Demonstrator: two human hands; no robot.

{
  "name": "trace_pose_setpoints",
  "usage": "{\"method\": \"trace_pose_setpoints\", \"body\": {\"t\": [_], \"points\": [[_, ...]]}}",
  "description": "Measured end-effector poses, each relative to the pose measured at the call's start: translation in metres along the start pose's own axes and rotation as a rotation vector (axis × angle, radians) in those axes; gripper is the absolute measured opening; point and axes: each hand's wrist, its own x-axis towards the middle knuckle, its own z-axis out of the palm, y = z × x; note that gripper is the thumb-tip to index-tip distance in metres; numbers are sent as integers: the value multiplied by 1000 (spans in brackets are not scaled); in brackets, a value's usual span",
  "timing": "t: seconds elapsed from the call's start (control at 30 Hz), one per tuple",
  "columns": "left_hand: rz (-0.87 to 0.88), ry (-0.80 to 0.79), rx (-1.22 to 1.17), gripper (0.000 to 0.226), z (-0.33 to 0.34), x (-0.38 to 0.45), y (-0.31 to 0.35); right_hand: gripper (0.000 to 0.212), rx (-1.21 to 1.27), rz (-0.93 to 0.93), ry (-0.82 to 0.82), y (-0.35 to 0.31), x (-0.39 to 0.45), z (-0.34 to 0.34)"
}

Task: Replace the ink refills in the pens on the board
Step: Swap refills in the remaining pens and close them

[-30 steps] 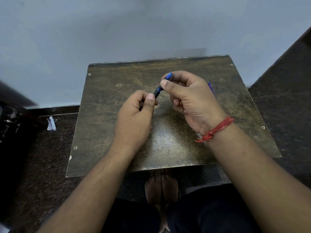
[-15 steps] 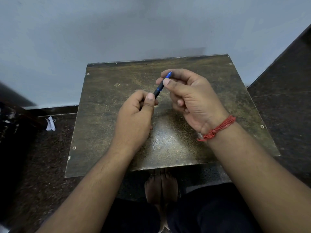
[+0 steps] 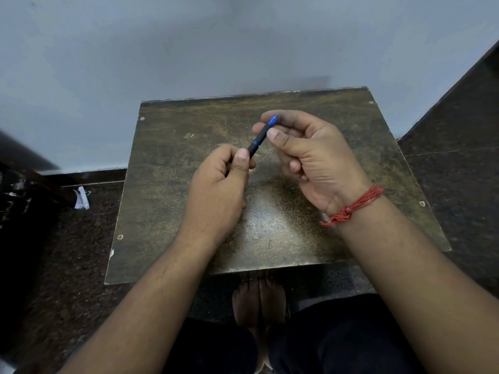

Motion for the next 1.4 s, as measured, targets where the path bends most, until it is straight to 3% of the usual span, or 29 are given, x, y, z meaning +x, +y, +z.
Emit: {"method": "trace_pose_setpoints", "body": {"t": [0.2,0.37,0.57,0.67,0.87,1.1,1.2,1.4], "points": [[-1,-29,34,33,0,-2,1,9,-51,5,47,1,-2,5],[-2,-13,9,31,0,-1,1,13,-57,-7,83,1,-3,4],[-17,-17,11,32,0,-2,0,20,-7,10,-17,-1,-3,0],[-11,-33,12,32,0,-2,0,11,-18,18,8,-1,-3,3],[-4,-38,17,31,0,-2,1,16,-50,17,72,2,-4,5],[-18,-32,8,32,-1,-1,0,19,7,24,-26,-1,-4,1],[-9,-42,35,32,-1,-2,2,7,-20,20,-1,-1,-5,4],[-5,-44,27,31,0,-1,1,20,-77,11,81,3,-5,10]]}}
